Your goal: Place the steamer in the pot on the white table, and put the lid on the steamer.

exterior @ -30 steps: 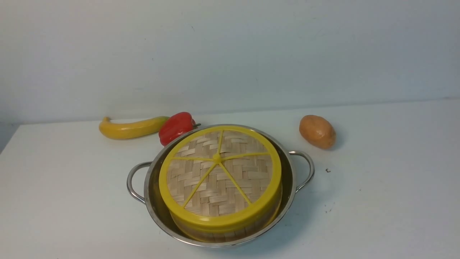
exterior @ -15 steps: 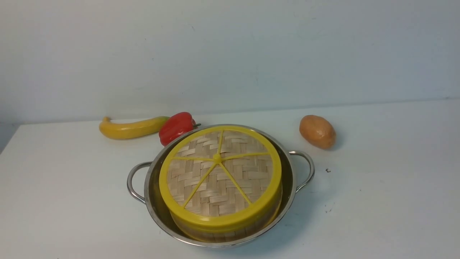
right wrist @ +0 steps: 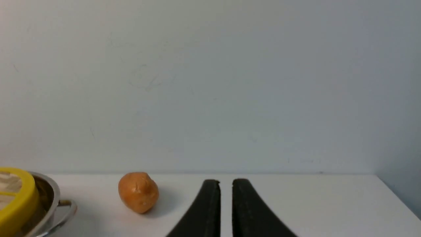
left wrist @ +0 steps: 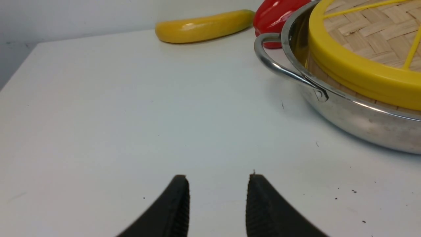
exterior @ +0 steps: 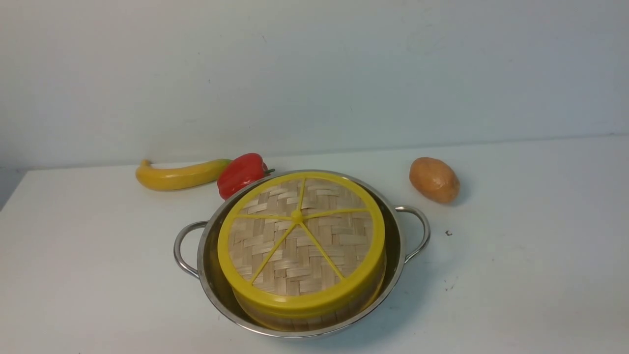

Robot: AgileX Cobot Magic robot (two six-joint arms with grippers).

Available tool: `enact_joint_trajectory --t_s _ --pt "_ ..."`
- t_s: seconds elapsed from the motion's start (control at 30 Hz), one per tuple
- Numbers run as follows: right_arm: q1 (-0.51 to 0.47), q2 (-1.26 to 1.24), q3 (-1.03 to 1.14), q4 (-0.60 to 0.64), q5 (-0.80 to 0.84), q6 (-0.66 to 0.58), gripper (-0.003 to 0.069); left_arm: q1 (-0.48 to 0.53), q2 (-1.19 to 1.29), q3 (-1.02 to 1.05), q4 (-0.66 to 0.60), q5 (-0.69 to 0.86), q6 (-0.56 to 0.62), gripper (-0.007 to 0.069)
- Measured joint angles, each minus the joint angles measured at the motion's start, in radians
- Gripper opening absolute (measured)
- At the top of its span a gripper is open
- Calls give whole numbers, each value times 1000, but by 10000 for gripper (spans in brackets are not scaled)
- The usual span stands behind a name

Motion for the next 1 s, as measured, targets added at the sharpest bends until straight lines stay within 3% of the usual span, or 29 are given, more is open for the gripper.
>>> enact_joint_trajectory --t_s 0.53,1.0 --pt "0 -3 60 -15 196 46 59 0 0 0 0 0 0 238" --pt "0 -3 55 2 232 46 70 0 0 0 0 0 0 238"
